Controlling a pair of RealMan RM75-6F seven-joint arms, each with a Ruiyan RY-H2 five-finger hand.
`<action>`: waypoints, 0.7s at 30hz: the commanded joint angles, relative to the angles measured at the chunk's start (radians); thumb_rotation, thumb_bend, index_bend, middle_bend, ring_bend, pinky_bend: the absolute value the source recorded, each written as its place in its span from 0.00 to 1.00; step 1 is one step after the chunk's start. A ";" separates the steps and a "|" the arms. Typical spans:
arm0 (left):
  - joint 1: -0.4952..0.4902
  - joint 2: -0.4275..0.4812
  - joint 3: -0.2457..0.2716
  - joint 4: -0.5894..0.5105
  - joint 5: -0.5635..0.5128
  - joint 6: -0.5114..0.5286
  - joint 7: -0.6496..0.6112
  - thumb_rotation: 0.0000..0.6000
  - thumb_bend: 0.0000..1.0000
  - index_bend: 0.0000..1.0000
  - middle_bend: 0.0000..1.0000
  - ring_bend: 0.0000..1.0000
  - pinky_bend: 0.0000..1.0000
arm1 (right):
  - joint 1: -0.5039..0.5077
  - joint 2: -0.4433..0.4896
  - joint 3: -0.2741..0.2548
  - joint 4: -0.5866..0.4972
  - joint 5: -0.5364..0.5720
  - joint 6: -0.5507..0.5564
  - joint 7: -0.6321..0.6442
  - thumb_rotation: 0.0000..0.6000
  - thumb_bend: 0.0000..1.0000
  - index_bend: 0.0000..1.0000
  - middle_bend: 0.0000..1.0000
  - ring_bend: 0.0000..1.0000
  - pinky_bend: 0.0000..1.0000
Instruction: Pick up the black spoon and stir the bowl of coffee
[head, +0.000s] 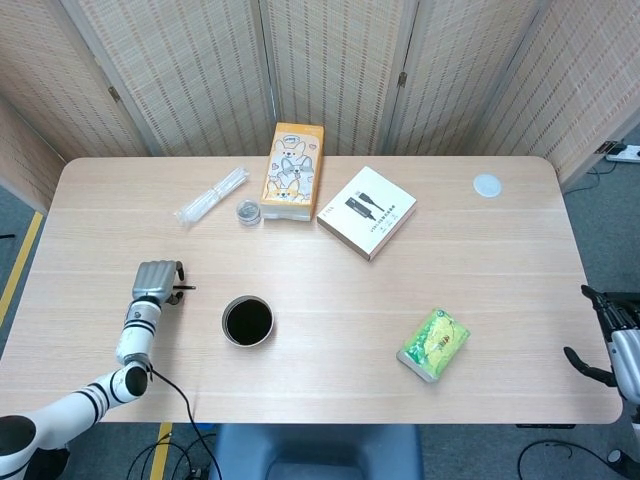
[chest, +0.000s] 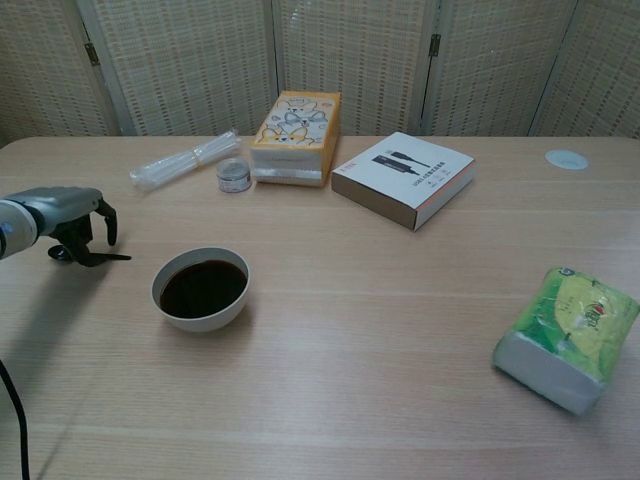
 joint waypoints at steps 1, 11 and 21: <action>-0.010 -0.006 0.002 0.012 -0.025 -0.010 0.024 1.00 0.38 0.47 1.00 0.94 1.00 | -0.001 -0.002 -0.001 0.003 0.001 0.000 0.002 1.00 0.17 0.09 0.19 0.30 0.20; -0.027 -0.027 0.000 0.039 -0.072 -0.007 0.061 1.00 0.41 0.49 1.00 0.94 1.00 | -0.006 -0.003 0.000 0.012 0.008 0.001 0.011 1.00 0.17 0.09 0.19 0.30 0.20; -0.037 -0.041 -0.002 0.059 -0.094 -0.010 0.077 1.00 0.43 0.51 1.00 0.94 1.00 | -0.009 -0.006 -0.001 0.020 0.013 0.000 0.018 1.00 0.17 0.09 0.19 0.30 0.20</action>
